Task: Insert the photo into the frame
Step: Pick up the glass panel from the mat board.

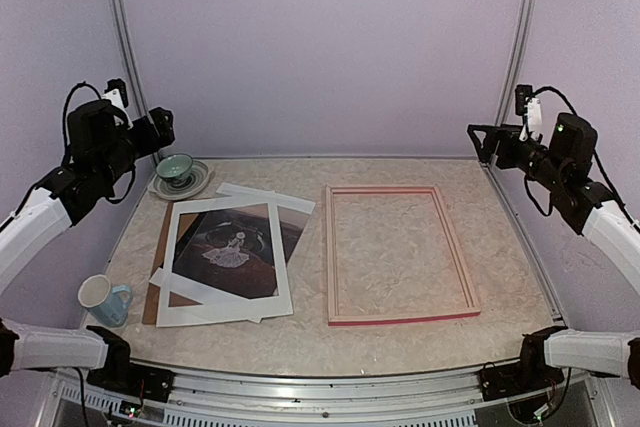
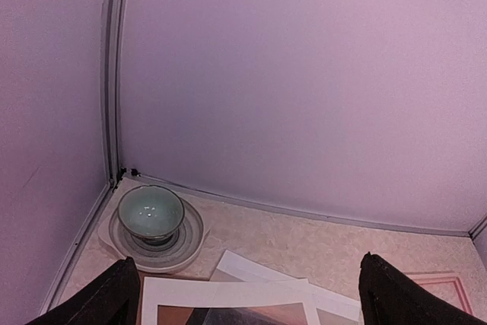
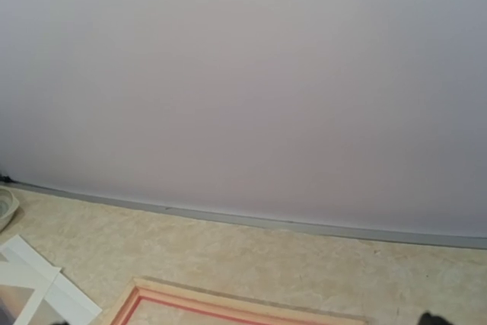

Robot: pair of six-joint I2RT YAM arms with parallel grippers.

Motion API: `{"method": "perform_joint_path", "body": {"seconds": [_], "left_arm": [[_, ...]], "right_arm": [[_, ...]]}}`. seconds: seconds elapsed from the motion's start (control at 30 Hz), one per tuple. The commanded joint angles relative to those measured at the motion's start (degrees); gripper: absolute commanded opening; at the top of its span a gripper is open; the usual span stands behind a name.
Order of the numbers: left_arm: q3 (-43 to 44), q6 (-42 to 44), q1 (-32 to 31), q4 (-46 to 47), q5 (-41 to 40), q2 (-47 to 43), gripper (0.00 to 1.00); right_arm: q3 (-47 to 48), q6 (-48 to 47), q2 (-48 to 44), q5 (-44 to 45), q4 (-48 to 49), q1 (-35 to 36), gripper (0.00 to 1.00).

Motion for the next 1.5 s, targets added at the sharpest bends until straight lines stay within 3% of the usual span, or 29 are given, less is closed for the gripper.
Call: {"method": "perform_joint_path", "body": {"seconds": [0.0, 0.23, 0.33, 0.47, 0.6, 1.1, 1.47], "left_arm": [[1.99, -0.99, -0.25, 1.51, 0.60, 0.58, 0.99], [0.60, -2.17, -0.14, 3.76, -0.09, 1.25, 0.99], [-1.24, -3.53, 0.38, 4.70, -1.09, 0.76, 0.99], [-0.68, -4.63, 0.50, 3.42, -0.86, 2.14, 0.99], [-1.85, -8.05, 0.51, 3.00, 0.72, 3.10, 0.99], [-9.24, -17.37, -0.48, 0.74, 6.90, 8.52, 0.99], [-15.12, -21.26, -6.44, 2.28, 4.46, 9.88, 0.99]], "right_arm": [[0.31, 1.68, 0.13, -0.28, 3.04, -0.64, 0.99], [-1.26, 6.66, 0.60, 0.92, 3.73, -0.75, 0.99], [-3.90, 6.82, 0.37, -4.77, 8.35, -0.87, 0.99], [-1.67, 9.64, 6.15, -11.90, 7.17, -0.79, 0.99], [-2.34, 13.76, 10.80, -13.77, 9.09, 0.69, 0.99], [8.23, 20.02, 33.74, -13.20, 7.90, 18.01, 0.99], [17.36, 30.37, 47.02, -13.66, 7.81, 29.49, 0.99]]}}
